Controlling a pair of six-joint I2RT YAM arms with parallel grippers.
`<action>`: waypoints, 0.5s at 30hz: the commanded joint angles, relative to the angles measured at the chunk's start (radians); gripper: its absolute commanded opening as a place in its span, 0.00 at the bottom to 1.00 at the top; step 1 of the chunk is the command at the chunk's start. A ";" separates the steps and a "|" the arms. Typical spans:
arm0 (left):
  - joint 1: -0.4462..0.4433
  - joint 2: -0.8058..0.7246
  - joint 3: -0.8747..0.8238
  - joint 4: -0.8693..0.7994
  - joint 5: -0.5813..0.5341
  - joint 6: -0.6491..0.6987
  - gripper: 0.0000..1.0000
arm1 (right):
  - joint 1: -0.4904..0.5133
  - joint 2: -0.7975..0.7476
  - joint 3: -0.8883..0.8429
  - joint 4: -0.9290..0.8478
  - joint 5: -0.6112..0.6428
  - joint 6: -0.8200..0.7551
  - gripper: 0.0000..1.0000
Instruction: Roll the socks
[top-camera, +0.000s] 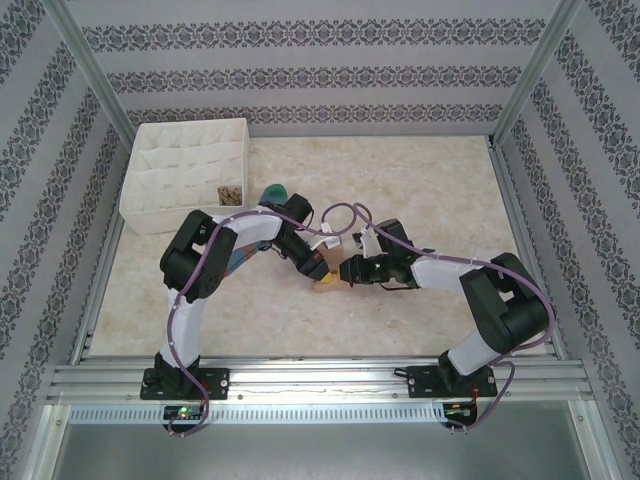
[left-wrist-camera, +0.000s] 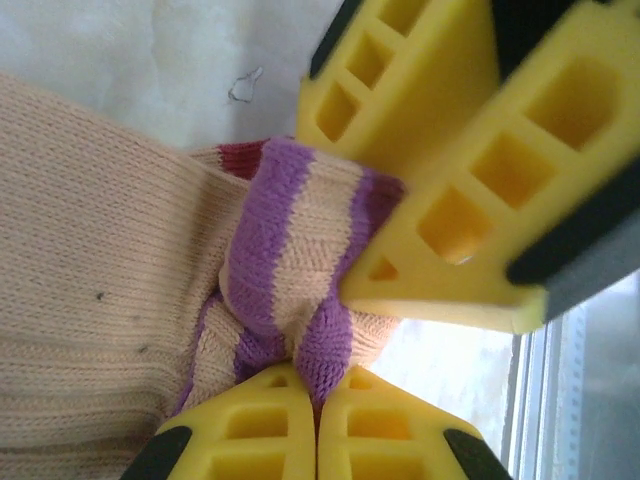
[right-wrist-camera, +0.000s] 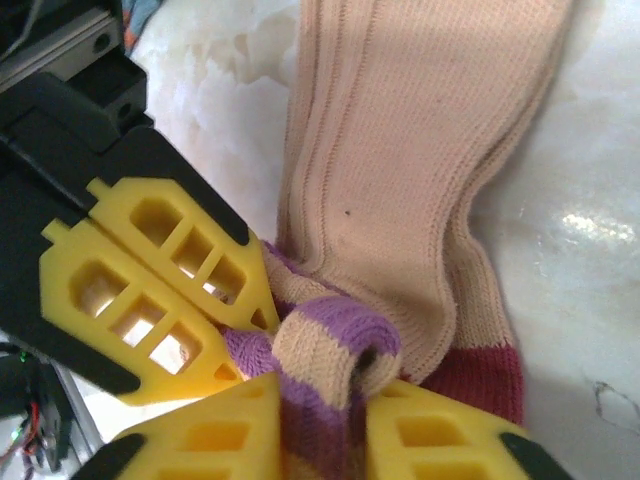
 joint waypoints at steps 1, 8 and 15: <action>0.013 -0.058 -0.082 0.140 -0.077 -0.020 0.14 | 0.016 0.016 0.045 -0.138 0.037 -0.020 0.15; 0.004 -0.224 -0.241 0.360 -0.131 0.052 0.29 | 0.016 0.078 0.142 -0.326 0.082 0.006 0.10; -0.084 -0.466 -0.538 0.736 -0.346 0.232 0.41 | 0.015 0.135 0.217 -0.419 0.072 0.022 0.10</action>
